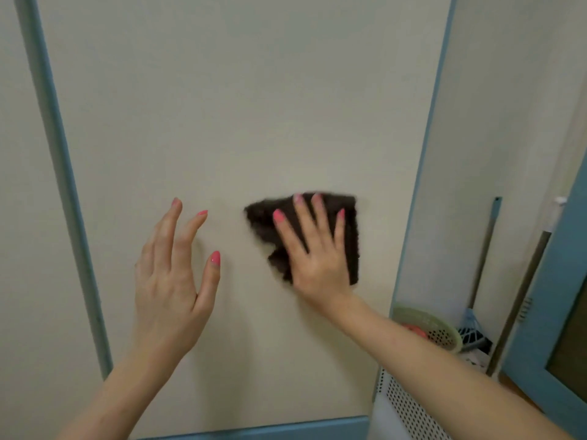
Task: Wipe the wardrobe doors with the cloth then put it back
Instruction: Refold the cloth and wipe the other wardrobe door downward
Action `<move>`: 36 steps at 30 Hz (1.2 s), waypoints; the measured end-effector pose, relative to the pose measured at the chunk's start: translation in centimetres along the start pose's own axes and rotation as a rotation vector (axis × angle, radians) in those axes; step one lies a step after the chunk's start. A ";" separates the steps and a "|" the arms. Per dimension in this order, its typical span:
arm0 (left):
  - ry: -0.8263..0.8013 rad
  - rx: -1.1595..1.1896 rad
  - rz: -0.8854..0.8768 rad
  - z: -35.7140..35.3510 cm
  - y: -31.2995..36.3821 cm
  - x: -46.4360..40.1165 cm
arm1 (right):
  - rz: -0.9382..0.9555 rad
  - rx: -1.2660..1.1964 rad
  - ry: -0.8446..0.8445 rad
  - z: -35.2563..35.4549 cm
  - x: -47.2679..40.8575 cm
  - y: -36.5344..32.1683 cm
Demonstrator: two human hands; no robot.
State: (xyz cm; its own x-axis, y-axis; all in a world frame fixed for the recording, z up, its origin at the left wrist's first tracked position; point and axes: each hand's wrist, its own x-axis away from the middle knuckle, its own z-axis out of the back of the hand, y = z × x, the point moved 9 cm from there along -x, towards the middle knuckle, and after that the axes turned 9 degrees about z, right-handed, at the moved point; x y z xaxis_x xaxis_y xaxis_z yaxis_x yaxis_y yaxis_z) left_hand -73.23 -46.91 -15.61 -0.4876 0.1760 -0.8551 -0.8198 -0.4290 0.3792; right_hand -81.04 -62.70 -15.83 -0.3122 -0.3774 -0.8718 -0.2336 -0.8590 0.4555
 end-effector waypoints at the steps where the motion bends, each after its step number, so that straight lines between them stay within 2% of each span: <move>1: 0.003 0.000 -0.003 0.0 -0.2 0.2 | 0.090 -0.011 -0.048 -1.0 1.7 -2.4; 5: -0.005 0.020 0.036 -0.1 -1.6 1.2 | 0.457 0.032 -0.257 -4.6 10.4 -10.5; 8: -0.012 0.030 0.056 0.3 -2.4 2.0 | 0.547 0.063 -0.345 -5.8 14.3 -14.2; 11: -0.012 0.028 0.066 0.9 -3.7 2.3 | 0.596 0.022 -0.327 -6.1 13.7 -15.8; 14: 0.007 0.010 0.077 1.6 -5.3 2.2 | 0.706 -0.077 -0.270 -6.7 8.7 -16.7; 16: 0.020 0.010 0.094 1.7 -6.1 2.1 | 0.579 -0.151 -0.160 -6.4 2.4 -16.2; 19: 0.046 0.023 0.127 1.7 -7.0 1.9 | 0.197 -0.194 -0.017 -5.7 -5.1 -14.5; 20: 0.053 0.027 0.137 1.8 -7.3 1.9 | 0.126 -0.181 -0.002 -5.7 -5.7 -14.5; 22: 0.059 0.019 0.147 1.9 -7.9 2.2 | 0.120 -0.147 -0.021 -6.4 -4.4 -16.0; 28: 0.038 -0.042 0.206 1.6 -10.5 5.1 | 0.565 -0.164 -0.322 -10.8 9.8 -25.0; 30: 0.023 -0.037 0.209 1.3 -10.7 6.1 | 0.739 -0.094 -0.429 -11.3 15.1 -25.7; 32: 0.001 -0.039 0.221 1.0 -11.1 6.7 | 0.864 -0.061 -0.460 -11.1 17.6 -24.9; 34: -0.004 -0.037 0.229 0.9 -11.3 6.8 | 0.903 -0.066 -0.446 -10.2 17.2 -23.0; 36: 0.000 -0.032 0.238 0.9 -11.4 6.7 | 0.781 -0.089 -0.375 -8.5 13.7 -19.9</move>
State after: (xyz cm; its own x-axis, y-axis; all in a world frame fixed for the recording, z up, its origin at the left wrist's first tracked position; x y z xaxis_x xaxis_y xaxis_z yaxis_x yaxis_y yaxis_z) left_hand -67.43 -40.01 -25.31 -0.6659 0.0671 -0.7430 -0.6720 -0.4864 0.5584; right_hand -72.85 -53.71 -38.35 -0.6397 -0.7443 -0.1919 0.2415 -0.4316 0.8691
